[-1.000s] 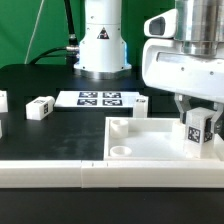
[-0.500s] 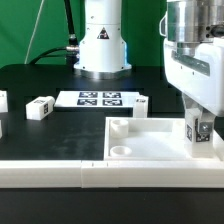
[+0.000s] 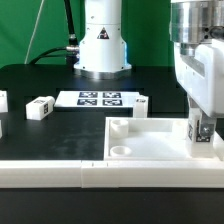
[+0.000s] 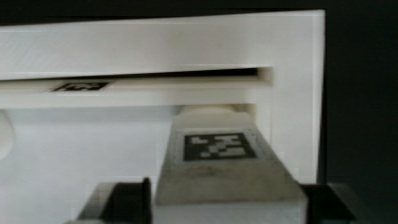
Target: Assemble one leg
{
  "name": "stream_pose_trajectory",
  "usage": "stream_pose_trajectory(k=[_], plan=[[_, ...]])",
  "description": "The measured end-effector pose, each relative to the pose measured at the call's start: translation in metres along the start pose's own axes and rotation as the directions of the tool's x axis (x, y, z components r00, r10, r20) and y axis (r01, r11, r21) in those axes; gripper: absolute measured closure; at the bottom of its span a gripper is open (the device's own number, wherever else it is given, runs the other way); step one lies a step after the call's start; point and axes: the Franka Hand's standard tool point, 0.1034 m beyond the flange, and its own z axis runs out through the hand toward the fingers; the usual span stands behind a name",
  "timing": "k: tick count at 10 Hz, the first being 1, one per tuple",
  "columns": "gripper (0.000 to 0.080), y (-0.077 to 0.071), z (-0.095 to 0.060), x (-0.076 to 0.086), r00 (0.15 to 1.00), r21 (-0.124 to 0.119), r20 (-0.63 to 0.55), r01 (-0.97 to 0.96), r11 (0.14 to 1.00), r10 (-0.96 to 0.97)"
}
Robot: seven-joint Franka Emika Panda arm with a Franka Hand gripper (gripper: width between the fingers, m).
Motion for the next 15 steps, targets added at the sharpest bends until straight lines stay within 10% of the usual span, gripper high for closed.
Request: stream_pose_trajectory(k=[6, 12, 15], plan=[[0.0150, 0.0026, 0.0007, -0.0071, 0.794, -0.013, 0.009, 0.608, 0.794, -0.608], [0.0150, -0.0011, -0.0035, -0.0012, 0.242, -0.046, 0.002, 0.969, 0.242, -0.970], [0.0150, -0.0009, -0.0034, 0.0004, 0.139, -0.052, -0.001, 0.989, 0.139, -0.990]])
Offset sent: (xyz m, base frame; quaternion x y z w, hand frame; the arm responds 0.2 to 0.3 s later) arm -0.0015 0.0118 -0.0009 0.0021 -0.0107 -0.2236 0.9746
